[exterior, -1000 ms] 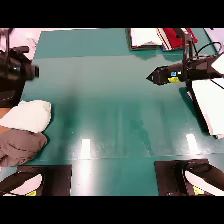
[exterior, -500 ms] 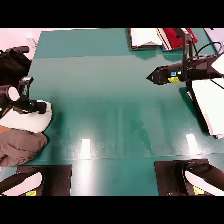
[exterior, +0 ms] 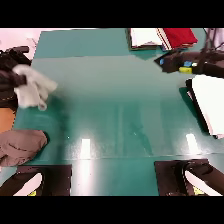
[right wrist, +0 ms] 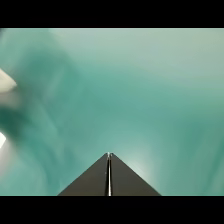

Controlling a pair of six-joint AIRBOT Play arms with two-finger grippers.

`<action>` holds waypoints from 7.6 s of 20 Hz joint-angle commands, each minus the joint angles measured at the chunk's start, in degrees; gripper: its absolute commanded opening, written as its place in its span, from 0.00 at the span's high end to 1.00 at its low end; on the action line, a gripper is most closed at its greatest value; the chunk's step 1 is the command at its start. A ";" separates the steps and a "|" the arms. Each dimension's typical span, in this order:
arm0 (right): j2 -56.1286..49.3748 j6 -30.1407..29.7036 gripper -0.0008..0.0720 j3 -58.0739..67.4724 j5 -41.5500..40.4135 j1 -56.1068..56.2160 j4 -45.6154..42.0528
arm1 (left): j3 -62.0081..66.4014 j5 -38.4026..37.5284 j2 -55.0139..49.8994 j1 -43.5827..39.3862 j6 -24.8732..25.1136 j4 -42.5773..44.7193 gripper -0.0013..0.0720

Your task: Fold the shirts.

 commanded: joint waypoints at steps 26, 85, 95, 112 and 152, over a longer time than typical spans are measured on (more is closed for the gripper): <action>-10.21 2.71 0.96 28.48 21.00 -9.57 -0.28 | 17.99 -3.93 -28.30 -19.23 0.17 -14.67 0.13; -0.17 3.34 0.97 25.07 27.82 -12.20 -2.91 | 7.39 4.76 5.86 -15.82 14.21 -27.02 0.95; -0.02 3.43 0.97 1.90 28.79 -12.20 -3.15 | -20.79 -3.78 5.90 -30.16 13.44 -28.70 0.11; -0.07 3.41 0.97 0.44 23.91 -12.20 -3.19 | -16.72 -0.90 -23.74 -8.24 23.15 -46.38 0.11; -22.49 2.82 0.97 32.96 32.48 -12.31 -15.37 | 19.69 -1.99 -23.52 -8.00 4.70 -17.86 0.95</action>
